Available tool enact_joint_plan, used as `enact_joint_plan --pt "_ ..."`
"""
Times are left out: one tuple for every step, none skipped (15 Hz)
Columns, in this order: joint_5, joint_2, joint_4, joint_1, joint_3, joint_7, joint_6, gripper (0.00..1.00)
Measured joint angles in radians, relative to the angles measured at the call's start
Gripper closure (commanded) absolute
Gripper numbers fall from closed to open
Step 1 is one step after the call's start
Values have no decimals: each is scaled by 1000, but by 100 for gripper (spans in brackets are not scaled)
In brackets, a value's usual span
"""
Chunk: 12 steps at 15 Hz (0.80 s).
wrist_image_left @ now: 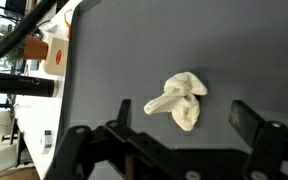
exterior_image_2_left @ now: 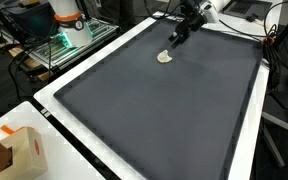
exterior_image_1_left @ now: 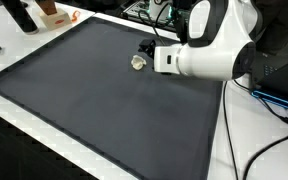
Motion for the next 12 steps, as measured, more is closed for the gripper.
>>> enact_joint_plan --pt "8 -6 -1 -8 4 -18 1 0" --pt "18 -13 -1 -16 6 -35 1 0" --pt "31 -21 -2 -24 9 -53 2 0" --pt "45 -31 -5 -34 12 -72 5 0" --pt "59 -41 -8 -43 16 -92 8 0" --pt "75 -51 -11 -52 19 -113 10 0" --pt "90 -64 -16 -62 22 -136 14 0" --pt "104 -79 -25 -72 25 -159 21 0" --pt "115 -96 -38 -82 28 -185 34 0" --pt "124 -115 -53 -92 32 -212 48 0" --pt "131 -136 -69 -102 34 -238 65 0" --pt "136 -157 -87 -112 37 -266 84 0"
